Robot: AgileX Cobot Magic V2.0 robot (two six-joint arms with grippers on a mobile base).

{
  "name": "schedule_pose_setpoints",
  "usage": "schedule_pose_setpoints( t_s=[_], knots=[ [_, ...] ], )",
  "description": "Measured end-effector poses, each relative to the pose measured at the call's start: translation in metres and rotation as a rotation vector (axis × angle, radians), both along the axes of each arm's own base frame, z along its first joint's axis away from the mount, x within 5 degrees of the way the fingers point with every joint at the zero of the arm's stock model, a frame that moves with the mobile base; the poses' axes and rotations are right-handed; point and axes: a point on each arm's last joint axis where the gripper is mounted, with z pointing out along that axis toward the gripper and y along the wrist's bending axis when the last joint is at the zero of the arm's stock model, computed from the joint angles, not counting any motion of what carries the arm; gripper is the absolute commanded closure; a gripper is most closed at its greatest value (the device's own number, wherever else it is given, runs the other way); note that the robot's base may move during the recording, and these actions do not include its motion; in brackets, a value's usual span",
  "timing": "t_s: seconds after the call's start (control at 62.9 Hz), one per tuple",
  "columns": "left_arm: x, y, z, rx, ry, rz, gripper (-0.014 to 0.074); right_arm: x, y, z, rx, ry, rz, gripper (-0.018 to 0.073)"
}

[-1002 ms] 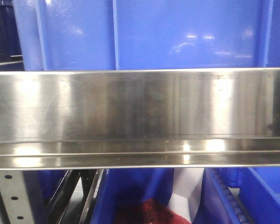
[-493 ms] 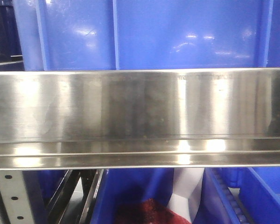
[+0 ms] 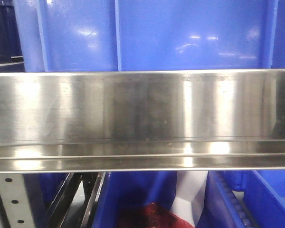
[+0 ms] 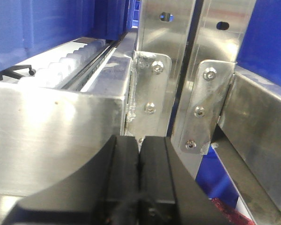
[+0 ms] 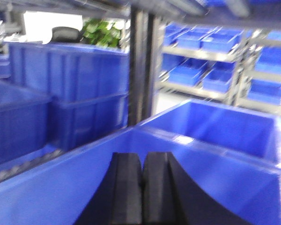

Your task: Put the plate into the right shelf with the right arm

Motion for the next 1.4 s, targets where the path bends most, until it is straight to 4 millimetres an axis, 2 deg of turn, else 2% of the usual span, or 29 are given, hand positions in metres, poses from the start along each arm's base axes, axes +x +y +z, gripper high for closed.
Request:
schedule_pose_setpoints(
  t_s=[0.239,0.398,0.62,0.748,0.907,1.098,1.289,1.4],
  knots=[
    [0.0,0.0,0.0,0.0,0.0,0.0,0.0643,0.005,-0.012,-0.019,0.019,-0.027,-0.099,0.0513],
    [0.0,0.0,0.0,0.0,0.0,0.0,0.0643,-0.008,-0.037,-0.03,0.026,-0.051,-0.195,0.0513],
    [0.0,0.0,0.0,0.0,0.0,0.0,0.0643,-0.049,-0.08,-0.039,0.016,-0.129,-0.376,0.0511],
    [0.0,0.0,0.0,0.0,0.0,0.0,0.0643,-0.078,-0.095,-0.047,0.038,-0.169,-0.448,0.0511],
    [0.0,0.0,0.0,0.0,0.0,0.0,0.0643,-0.115,-0.103,-0.063,0.129,-0.207,-0.485,0.0511],
    [0.0,0.0,0.0,0.0,0.0,0.0,0.0643,-0.145,-0.102,-0.11,0.166,-0.182,-0.476,0.0511],
    [0.0,0.0,0.0,0.0,0.0,0.0,0.0643,-0.161,-0.102,-0.16,0.188,-0.121,-0.469,0.0511],
    [0.0,0.0,0.0,0.0,0.0,0.0,0.0643,-0.168,-0.102,-0.182,0.172,-0.097,-0.473,0.0512]
  ],
)
